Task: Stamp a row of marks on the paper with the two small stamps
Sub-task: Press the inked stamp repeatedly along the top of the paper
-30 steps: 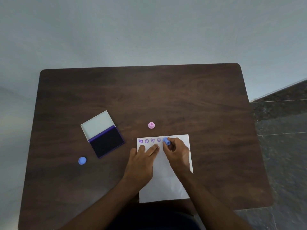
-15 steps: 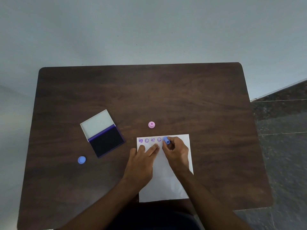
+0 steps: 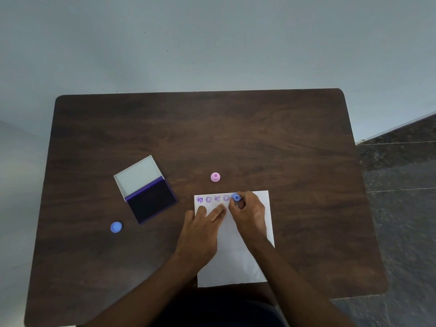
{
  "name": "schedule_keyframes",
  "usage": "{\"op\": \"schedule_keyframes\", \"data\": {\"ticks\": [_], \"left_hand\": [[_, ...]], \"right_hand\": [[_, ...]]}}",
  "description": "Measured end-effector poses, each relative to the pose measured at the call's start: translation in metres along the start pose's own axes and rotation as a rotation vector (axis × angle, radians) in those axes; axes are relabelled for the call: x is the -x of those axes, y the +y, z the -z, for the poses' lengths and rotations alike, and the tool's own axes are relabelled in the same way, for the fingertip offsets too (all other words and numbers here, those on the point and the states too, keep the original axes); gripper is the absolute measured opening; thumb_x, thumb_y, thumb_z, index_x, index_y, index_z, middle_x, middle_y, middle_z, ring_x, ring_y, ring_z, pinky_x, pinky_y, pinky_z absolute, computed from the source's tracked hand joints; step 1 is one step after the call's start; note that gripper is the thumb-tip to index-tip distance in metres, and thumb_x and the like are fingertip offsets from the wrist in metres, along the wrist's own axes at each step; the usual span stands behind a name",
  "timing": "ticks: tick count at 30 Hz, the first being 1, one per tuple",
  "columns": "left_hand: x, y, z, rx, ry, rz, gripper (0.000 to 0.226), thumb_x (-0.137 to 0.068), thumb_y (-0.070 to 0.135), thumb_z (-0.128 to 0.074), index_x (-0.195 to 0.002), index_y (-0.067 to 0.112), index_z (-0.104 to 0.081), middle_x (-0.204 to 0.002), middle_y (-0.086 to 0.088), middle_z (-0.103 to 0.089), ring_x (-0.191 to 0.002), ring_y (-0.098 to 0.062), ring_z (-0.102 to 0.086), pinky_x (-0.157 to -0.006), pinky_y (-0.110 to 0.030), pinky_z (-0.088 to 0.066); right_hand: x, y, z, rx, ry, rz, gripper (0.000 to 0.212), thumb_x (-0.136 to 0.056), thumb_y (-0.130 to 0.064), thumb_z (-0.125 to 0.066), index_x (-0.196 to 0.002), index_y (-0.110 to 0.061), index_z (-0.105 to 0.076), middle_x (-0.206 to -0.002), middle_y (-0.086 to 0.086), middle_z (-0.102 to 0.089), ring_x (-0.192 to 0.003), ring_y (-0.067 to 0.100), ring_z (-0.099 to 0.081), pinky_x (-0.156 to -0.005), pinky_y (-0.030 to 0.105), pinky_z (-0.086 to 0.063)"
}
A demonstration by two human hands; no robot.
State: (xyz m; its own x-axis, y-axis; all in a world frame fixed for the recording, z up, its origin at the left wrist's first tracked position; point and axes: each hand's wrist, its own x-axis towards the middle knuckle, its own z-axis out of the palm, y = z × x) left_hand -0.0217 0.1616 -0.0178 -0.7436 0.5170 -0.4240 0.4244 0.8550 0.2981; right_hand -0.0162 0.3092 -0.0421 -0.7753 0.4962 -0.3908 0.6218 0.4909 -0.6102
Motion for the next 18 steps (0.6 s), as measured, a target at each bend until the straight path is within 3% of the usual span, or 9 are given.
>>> {"op": "schedule_keyframes", "data": {"ticks": [18], "left_hand": [[0.0027,0.0007,0.0032,-0.019,-0.002,-0.007,0.068,-0.097,0.039,-0.046,-0.154,0.028,-0.010,-0.157,0.004,-0.030,-0.130,-0.018,-0.038,-0.109,-0.031,-0.030]], "right_hand": [[-0.0041,-0.0041,0.0045,-0.026,-0.032,-0.031,0.028,-0.083,-0.032,-0.072,-0.100,-0.012,-0.062,-0.105,0.005,-0.070,-0.080,0.011,-0.058,-0.073,0.016,-0.046]]}}
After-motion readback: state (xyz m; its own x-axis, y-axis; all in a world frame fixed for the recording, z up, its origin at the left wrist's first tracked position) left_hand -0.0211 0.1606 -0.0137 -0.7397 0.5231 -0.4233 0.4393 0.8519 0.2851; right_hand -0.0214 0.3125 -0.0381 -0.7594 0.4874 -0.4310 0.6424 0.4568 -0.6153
